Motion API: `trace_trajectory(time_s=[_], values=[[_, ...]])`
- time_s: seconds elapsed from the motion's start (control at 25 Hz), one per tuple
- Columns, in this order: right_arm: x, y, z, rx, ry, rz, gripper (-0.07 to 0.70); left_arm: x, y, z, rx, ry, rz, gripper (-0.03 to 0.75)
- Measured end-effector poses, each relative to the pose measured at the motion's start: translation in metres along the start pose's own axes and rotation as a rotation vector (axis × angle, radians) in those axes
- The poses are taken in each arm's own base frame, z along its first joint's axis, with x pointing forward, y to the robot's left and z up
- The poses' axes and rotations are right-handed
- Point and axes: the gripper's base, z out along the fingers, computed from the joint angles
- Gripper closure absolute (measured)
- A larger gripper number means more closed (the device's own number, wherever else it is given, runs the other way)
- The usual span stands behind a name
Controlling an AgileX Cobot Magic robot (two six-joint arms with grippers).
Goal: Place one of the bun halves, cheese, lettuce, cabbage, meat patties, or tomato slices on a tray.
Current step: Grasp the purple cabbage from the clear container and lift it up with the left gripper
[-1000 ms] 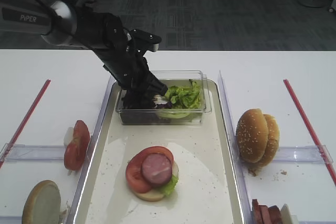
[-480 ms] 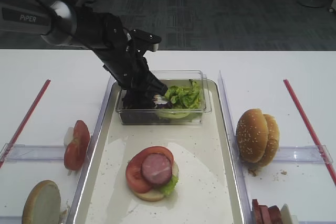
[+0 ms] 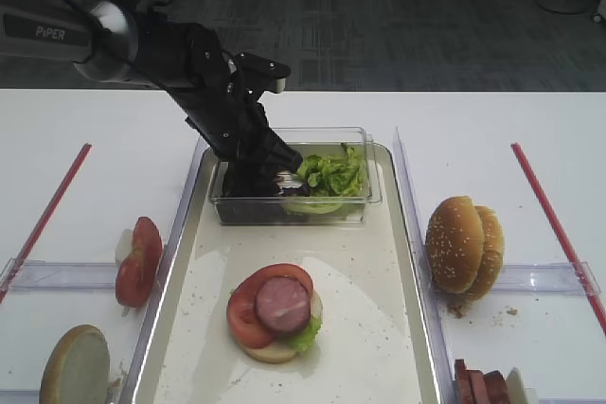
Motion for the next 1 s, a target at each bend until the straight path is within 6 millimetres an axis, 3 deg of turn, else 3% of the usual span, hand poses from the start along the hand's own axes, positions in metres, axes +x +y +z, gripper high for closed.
trace_trajectory(time_s=[1.0], values=[[0.0000, 0.0000, 0.0000, 0.000, 0.000, 0.000, 0.258, -0.0026, -0.0004, -0.0052, 0.017, 0.048, 0.001, 0.528]])
